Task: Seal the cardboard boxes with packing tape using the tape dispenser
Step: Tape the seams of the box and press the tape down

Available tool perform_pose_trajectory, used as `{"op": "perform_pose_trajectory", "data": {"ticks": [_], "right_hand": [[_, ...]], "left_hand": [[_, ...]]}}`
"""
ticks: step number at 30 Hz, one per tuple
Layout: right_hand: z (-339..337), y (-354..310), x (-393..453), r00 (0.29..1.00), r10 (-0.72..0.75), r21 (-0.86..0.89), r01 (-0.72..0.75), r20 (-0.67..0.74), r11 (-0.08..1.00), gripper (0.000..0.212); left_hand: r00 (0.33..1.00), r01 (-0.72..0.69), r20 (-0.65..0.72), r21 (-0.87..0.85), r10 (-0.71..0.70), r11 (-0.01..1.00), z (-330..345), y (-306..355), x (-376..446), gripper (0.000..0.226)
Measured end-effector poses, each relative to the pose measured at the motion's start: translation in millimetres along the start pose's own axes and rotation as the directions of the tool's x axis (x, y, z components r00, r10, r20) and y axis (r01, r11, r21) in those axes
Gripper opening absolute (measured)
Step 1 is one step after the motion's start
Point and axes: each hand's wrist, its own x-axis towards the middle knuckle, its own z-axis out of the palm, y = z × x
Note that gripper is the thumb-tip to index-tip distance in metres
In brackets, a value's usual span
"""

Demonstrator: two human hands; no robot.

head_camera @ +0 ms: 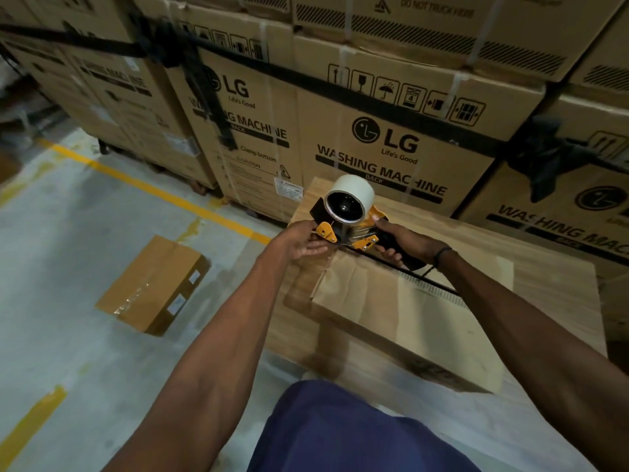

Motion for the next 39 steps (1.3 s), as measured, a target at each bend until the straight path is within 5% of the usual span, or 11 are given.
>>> {"op": "perform_pose_trajectory", "data": {"ticks": [15, 20, 26, 30, 34, 39], "right_hand": [[-18.8, 19.1, 22.7, 1.000, 0.012, -0.088, -0.014, -0.029, 0.996, 0.073], [-9.1, 34.2, 36.7, 0.999, -0.025, -0.091, 0.022, -0.026, 0.996, 0.077], [-10.4, 43.0, 40.5, 0.996, -0.083, -0.070, 0.080, -0.040, 0.994, 0.082], [-8.8, 47.5, 46.9, 0.993, -0.100, -0.093, 0.094, -0.058, 0.991, 0.087], [-6.7, 47.5, 45.4, 0.992, -0.099, -0.132, 0.088, -0.078, 0.987, 0.080], [-5.2, 47.6, 43.5, 0.992, -0.100, -0.138, 0.089, -0.074, 0.986, 0.077]], "left_hand": [[0.998, 0.046, 0.029, 0.021, -0.047, 0.999, 6.6, -21.0, 35.1, 0.022], [0.997, 0.045, -0.060, 0.118, -0.038, 0.992, -1.3, -34.2, 48.5, 0.025], [0.986, -0.113, -0.121, 0.042, 0.117, 0.993, -12.6, -50.8, 47.7, 0.018], [0.941, -0.334, -0.062, -0.009, 0.333, 0.942, -6.2, -66.9, 36.4, 0.055], [0.948, -0.317, -0.012, -0.024, 0.317, 0.948, 5.6, -90.5, 31.5, 0.093], [0.937, -0.350, 0.001, 0.010, 0.350, 0.937, 20.8, -102.0, 34.0, 0.097]]}}
